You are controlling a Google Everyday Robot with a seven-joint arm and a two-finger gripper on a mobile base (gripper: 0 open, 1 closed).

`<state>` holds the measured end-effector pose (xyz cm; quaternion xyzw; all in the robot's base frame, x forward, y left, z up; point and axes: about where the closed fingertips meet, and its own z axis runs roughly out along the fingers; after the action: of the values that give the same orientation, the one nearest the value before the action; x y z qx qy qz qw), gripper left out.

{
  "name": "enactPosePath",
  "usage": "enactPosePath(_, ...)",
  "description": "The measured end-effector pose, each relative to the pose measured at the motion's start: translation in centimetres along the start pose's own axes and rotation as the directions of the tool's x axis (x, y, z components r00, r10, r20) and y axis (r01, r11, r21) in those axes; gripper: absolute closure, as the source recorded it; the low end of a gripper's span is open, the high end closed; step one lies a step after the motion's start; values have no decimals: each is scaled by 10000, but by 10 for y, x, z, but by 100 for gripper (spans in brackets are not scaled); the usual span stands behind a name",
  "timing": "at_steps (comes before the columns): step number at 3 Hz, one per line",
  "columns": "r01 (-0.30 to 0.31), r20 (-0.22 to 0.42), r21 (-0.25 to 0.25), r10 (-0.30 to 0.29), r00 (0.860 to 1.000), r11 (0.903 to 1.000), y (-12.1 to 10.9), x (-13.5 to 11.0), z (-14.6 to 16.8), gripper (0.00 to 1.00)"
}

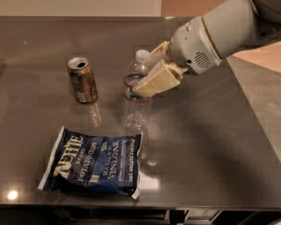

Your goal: Move water bottle near blue chip bag

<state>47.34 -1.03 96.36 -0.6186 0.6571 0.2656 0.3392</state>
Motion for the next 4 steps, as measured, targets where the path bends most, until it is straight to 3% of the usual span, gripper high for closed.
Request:
enactPosePath(2,248,-406,-616,-273,9988,9978,11,1,17,59)
enactPosePath(4,290,-507,-766,-329,9982,9966,15,2,21,13)
